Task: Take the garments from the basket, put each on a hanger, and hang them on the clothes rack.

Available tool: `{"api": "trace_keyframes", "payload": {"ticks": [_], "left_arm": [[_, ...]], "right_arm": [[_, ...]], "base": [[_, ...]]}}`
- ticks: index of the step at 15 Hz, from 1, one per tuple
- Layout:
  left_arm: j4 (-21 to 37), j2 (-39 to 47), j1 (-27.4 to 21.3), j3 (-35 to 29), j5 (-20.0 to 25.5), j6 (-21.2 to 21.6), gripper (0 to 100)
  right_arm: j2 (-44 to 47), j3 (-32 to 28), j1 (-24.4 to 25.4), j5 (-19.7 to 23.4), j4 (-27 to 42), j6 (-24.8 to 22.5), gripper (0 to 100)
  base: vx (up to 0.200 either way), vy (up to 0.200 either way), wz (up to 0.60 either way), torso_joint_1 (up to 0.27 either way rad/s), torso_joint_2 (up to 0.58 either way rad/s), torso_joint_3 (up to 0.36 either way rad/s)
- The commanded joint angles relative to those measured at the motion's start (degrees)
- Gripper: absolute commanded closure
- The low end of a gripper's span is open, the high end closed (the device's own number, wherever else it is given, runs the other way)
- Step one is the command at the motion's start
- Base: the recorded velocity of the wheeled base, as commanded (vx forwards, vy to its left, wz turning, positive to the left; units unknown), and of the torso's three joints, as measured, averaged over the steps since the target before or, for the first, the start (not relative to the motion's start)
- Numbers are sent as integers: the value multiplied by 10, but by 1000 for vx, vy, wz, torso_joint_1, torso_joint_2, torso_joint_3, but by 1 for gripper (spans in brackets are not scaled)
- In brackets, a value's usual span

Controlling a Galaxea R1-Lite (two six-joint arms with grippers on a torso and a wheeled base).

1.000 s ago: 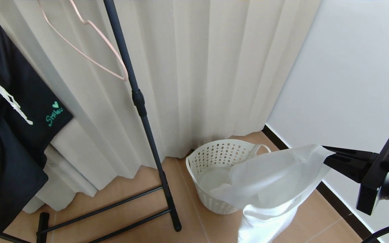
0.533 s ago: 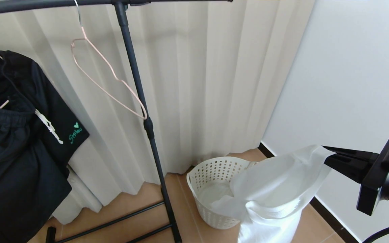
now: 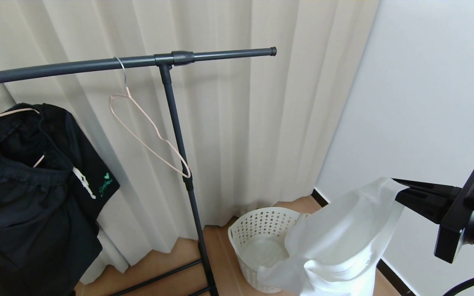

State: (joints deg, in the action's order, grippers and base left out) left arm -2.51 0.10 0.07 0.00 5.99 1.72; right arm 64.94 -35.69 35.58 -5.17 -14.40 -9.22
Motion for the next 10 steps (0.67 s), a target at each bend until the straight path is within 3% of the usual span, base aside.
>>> {"api": "trace_keyframes", "payload": {"ticks": [1,5,10], "left_arm": [[1,0,0,0,-1,0,0],[1,0,0,0,0,0,0],[1,0,0,0,0,0,0]], "right_arm": [[2,0,0,0,0,0,100],[2,1,-8,0,0,0,100],[2,2,-8,0,0,0,100]], "base": [[0,0,0,227,-579,-364],[0,0,0,229,-568,-340],[0,0,0,166,-400,-237]]}}
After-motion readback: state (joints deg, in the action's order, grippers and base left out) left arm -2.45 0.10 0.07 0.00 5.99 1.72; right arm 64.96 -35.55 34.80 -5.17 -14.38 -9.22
